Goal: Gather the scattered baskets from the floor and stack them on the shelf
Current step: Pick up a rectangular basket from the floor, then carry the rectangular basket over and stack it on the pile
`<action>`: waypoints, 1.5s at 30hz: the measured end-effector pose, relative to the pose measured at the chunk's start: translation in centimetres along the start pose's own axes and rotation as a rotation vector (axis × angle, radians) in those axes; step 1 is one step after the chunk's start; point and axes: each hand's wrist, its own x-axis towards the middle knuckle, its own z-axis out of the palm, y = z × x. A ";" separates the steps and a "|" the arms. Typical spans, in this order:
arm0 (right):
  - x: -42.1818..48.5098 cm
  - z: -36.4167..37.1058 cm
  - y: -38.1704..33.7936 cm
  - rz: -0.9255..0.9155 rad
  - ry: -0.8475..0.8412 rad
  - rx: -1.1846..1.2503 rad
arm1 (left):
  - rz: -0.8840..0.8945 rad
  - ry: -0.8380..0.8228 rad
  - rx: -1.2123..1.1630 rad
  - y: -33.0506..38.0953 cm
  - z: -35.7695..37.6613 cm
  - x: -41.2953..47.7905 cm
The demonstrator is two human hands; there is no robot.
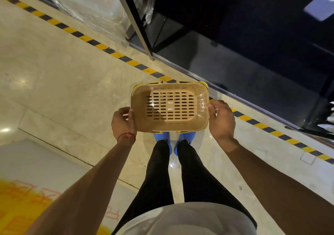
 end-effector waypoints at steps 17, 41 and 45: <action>-17.5 -10.0 0.1 0.097 0.207 -0.279 | 1.127 -0.461 0.676 4.6 -4.4 -9.7; -51.3 -17.5 29.7 0.646 0.625 -0.175 | 2.328 -0.755 0.904 3.4 13.4 -55.9; -55.5 -19.4 35.7 0.767 0.655 -0.156 | 2.428 -0.786 0.905 0.9 16.0 -63.6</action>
